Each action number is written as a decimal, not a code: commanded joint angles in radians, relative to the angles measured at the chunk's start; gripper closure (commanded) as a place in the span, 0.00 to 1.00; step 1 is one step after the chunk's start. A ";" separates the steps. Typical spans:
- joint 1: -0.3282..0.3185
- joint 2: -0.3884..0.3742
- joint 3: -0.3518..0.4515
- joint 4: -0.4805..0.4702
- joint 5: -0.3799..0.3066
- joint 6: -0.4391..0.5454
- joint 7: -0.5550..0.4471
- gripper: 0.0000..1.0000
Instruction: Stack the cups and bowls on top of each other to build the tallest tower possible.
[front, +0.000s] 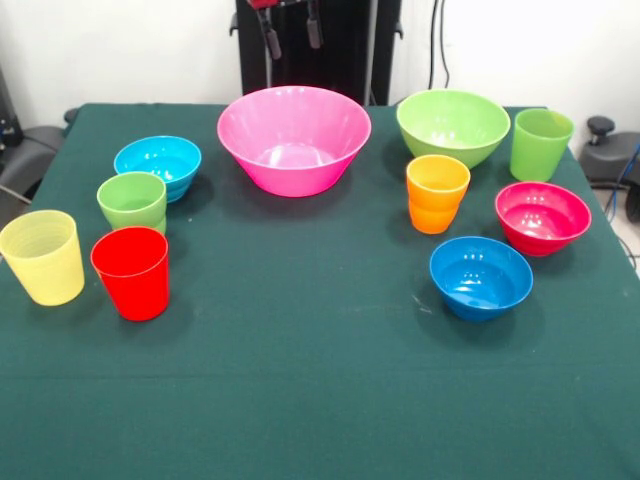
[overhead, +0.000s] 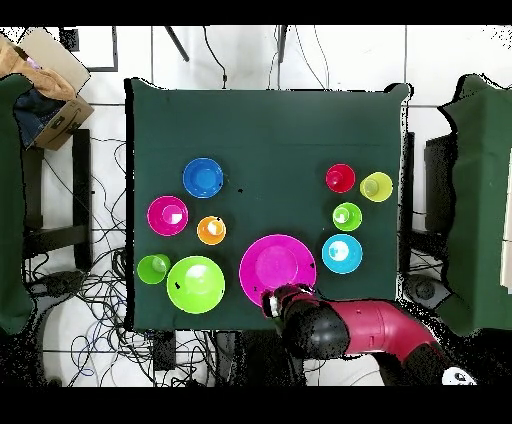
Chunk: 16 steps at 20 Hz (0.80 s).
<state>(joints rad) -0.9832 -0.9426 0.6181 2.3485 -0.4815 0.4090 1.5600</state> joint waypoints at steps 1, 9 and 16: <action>-0.057 0.103 0.062 -0.087 -0.082 0.157 -0.170 0.00; -0.166 0.176 0.107 -0.212 -0.133 0.285 -0.294 0.00; -0.217 0.249 0.149 -0.330 -0.184 0.385 -0.357 0.00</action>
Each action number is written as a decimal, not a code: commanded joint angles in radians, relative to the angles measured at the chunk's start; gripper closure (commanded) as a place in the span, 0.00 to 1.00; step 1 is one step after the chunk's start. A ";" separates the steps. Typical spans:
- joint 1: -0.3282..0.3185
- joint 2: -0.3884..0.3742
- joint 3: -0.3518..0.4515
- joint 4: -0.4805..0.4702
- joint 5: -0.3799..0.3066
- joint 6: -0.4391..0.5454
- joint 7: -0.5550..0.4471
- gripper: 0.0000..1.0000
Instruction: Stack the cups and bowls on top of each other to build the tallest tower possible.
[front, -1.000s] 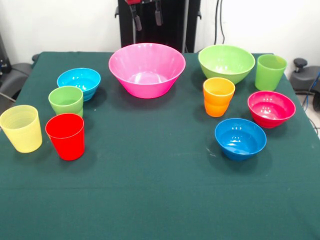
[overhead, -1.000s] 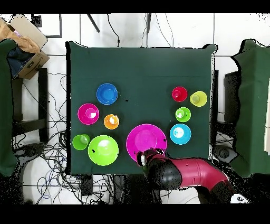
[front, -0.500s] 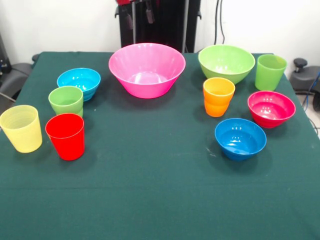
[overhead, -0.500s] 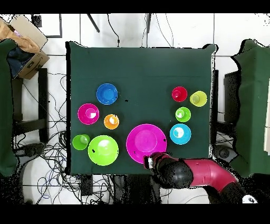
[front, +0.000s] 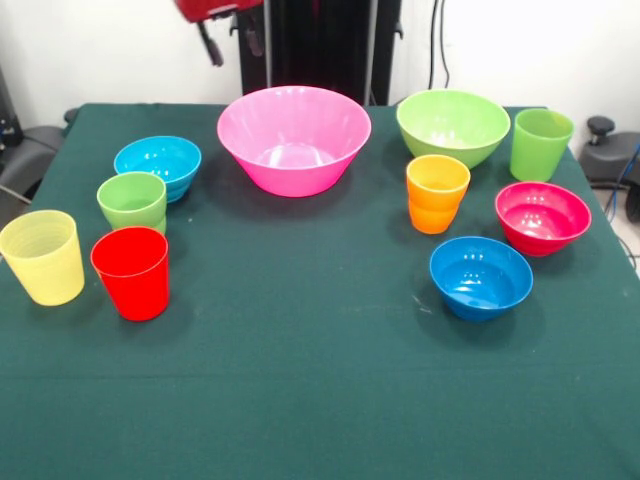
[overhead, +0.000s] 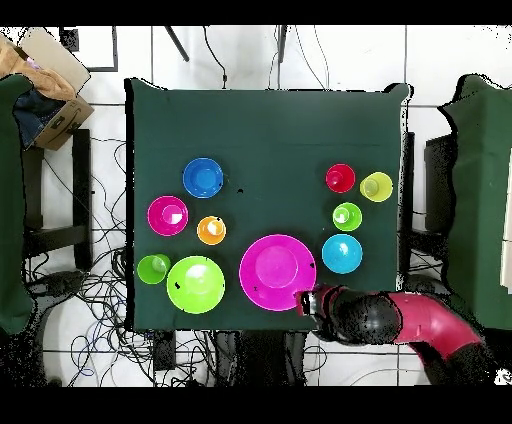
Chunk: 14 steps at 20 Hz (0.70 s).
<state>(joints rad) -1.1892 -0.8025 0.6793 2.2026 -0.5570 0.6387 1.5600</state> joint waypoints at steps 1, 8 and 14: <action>-0.003 0.110 0.095 -0.180 -0.117 0.155 -0.345 0.00; 0.027 0.073 0.159 -0.110 -0.113 0.149 -0.262 0.00; -0.093 0.120 0.347 -0.026 -0.112 -0.066 -0.275 0.00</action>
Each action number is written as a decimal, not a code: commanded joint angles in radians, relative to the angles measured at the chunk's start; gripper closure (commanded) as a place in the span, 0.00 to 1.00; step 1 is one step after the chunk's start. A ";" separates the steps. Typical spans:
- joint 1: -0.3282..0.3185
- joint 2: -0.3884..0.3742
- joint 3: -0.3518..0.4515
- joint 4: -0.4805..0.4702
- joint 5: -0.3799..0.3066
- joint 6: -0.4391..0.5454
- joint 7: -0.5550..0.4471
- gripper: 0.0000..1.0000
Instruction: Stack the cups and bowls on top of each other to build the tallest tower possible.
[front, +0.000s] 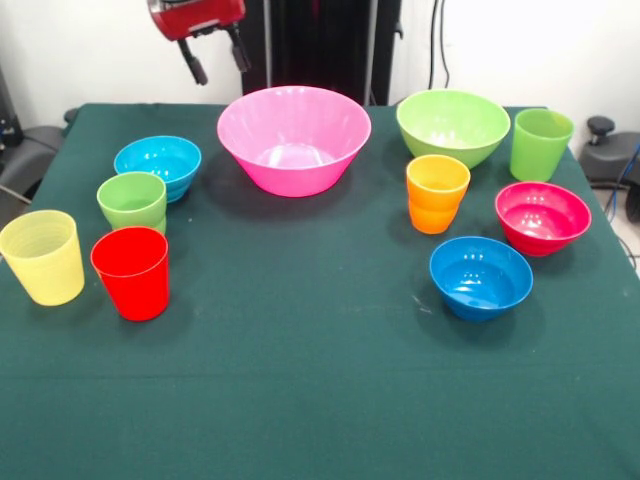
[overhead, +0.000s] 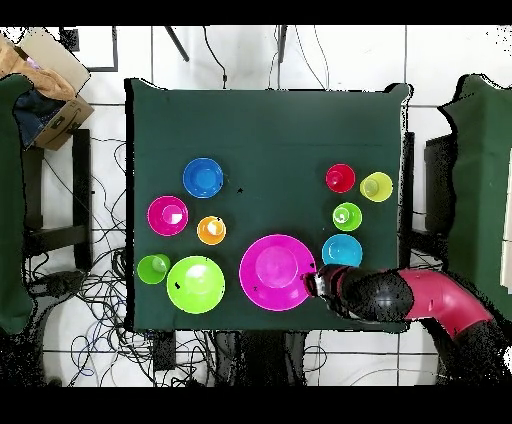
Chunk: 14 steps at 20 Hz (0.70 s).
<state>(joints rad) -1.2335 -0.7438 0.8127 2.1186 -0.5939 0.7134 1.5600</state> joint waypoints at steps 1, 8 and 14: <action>-0.058 0.064 0.232 0.065 -0.081 -0.146 -0.275 0.00; -0.091 0.046 0.346 0.086 -0.116 -0.187 -0.255 0.00; -0.006 -0.111 0.264 0.043 -0.336 -0.173 -0.249 0.00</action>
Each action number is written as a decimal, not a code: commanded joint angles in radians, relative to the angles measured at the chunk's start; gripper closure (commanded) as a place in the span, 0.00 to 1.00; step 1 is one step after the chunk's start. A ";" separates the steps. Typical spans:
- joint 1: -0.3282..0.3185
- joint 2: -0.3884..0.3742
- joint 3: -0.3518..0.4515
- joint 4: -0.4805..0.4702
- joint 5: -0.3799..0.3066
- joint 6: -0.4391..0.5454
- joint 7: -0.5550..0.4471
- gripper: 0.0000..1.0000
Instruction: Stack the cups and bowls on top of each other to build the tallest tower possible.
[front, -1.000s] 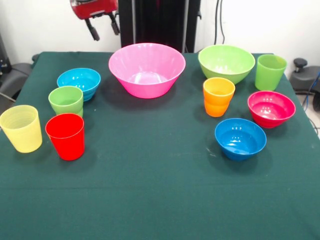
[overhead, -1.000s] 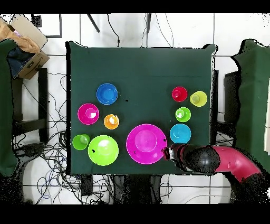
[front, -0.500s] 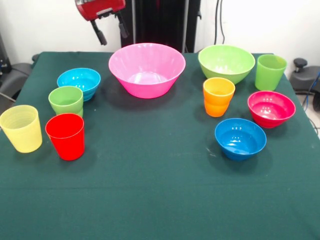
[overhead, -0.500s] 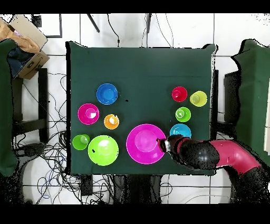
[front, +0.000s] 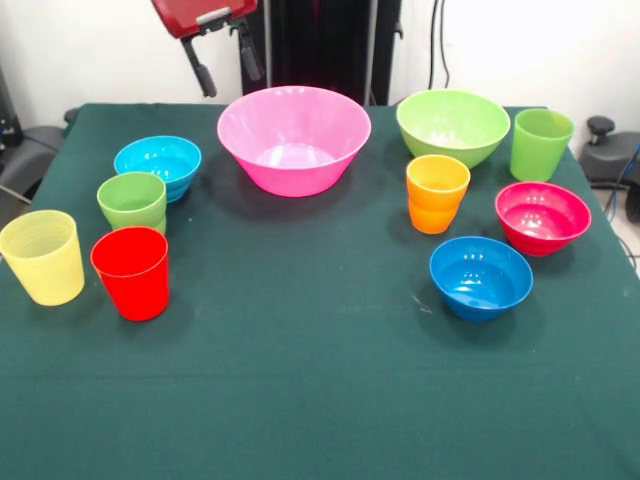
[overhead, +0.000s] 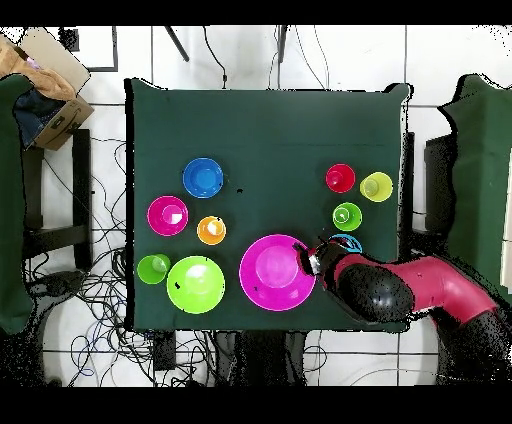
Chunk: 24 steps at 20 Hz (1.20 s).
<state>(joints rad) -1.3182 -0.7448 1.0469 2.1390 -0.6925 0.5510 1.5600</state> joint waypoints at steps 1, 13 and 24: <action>0.067 -0.095 0.032 0.004 -0.247 0.007 -0.281 0.00; -0.048 0.114 0.044 -0.157 -0.236 0.153 -0.552 0.00; -0.061 0.195 0.007 -0.232 -0.264 0.128 -0.667 0.00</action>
<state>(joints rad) -1.4178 -0.6288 1.0754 1.9955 -0.8630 0.5832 1.2650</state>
